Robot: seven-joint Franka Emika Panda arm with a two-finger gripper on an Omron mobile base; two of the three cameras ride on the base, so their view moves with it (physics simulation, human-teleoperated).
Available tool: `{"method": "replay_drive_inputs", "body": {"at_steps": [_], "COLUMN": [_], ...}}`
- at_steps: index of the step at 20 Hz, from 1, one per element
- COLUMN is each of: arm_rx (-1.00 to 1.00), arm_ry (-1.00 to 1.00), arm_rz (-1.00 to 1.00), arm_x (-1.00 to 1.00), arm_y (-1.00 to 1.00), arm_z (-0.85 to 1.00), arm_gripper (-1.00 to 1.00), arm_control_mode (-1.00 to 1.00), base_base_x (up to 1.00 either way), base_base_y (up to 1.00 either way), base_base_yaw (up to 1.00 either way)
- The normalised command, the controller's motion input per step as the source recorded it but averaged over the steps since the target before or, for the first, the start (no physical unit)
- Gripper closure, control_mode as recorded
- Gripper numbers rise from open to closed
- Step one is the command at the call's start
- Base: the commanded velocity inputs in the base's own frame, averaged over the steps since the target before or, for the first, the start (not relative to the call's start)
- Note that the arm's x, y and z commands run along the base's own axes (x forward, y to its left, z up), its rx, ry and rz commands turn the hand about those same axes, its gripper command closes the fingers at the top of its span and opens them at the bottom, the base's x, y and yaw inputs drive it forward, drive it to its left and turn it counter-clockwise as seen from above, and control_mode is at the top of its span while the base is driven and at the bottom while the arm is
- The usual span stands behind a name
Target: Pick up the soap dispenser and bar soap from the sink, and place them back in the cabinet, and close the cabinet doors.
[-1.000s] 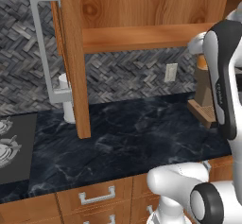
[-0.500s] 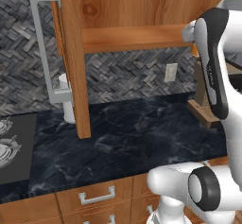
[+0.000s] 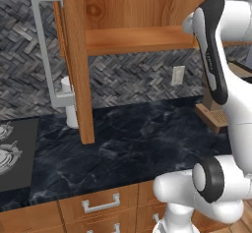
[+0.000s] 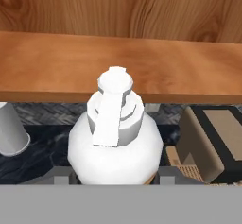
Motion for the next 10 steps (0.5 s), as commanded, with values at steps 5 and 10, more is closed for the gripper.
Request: {"method": "replay_drive_inputs", "body": {"at_steps": [5,10], "arm_rx": [0.00,0.00], "arm_ry": [0.00,0.00], "arm_rz": [0.00,0.00], "arm_x": [0.36,0.37], "arm_y": [0.00,0.00], "arm_z": [0.00,0.00], "arm_gripper": [1.00,1.00], "arm_control_mode": [-1.00,-1.00], "base_base_x": [0.00,0.00], "base_base_y": [0.00,0.00], "base_base_yaw": [0.00,0.00]}}
